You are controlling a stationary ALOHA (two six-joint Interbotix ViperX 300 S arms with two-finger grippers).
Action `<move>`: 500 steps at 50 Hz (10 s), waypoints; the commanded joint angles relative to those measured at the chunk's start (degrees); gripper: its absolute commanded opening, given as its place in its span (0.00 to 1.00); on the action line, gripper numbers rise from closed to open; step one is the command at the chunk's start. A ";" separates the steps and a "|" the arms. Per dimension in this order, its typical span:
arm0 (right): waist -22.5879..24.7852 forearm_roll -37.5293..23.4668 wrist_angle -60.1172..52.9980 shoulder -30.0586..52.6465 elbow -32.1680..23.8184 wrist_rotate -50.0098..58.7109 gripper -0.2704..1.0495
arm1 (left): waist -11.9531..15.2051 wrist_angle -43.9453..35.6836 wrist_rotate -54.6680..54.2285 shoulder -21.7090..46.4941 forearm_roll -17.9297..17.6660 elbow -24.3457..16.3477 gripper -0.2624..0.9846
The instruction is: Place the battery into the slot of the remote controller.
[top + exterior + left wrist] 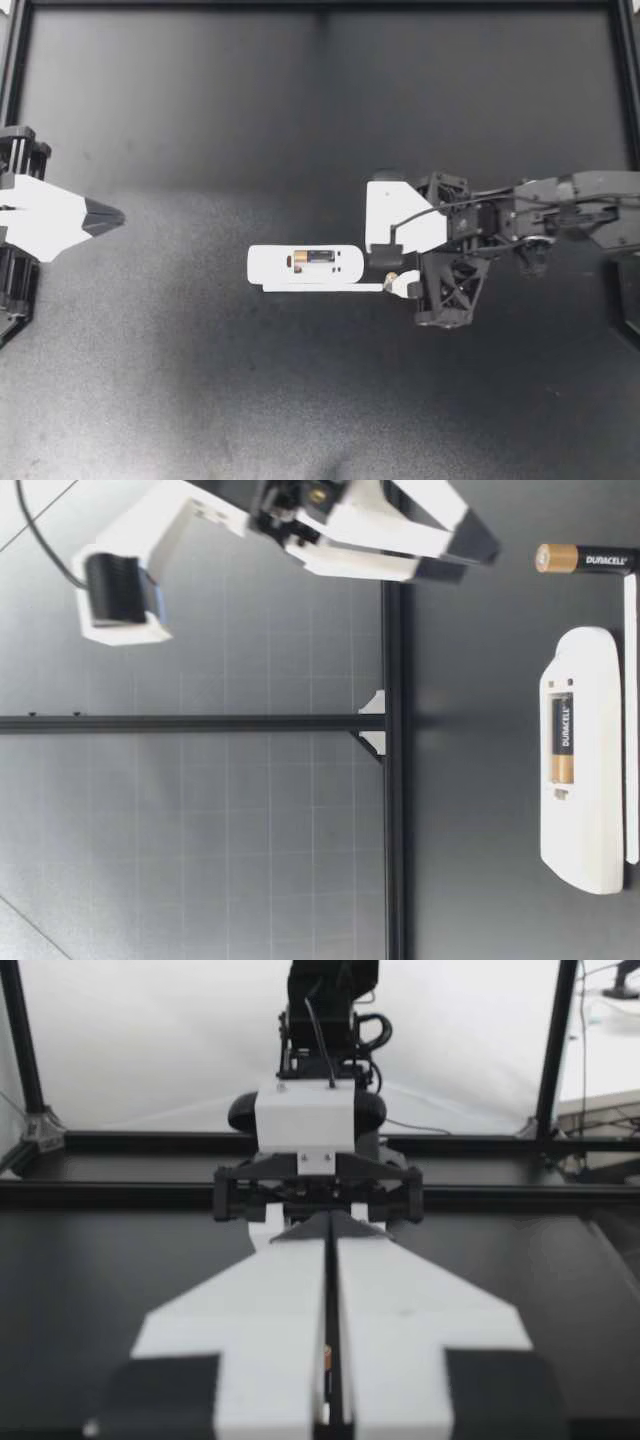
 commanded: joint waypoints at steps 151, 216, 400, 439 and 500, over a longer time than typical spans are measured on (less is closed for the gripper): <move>-1.67 -0.09 -55.11 7.56 12.13 -0.97 0.23 | 2.37 22.32 -0.18 44.82 -1.14 -19.42 0.08; -1.93 -0.53 -52.82 14.94 7.82 -0.97 0.23 | 3.43 21.53 0.09 56.25 -0.97 -22.68 0.08; -1.58 -8.53 -34.01 4.22 5.01 66.88 0.13 | 3.43 20.65 -0.97 53.35 -1.41 -26.46 0.08; -4.13 -16.79 -33.49 -2.20 10.72 65.74 0.13 | 3.08 22.32 -0.62 64.34 -1.41 -36.12 0.08; -4.39 -35.60 -32.96 -7.12 6.59 37.62 0.13 | 3.08 21.88 0.26 46.67 -2.90 -30.15 0.08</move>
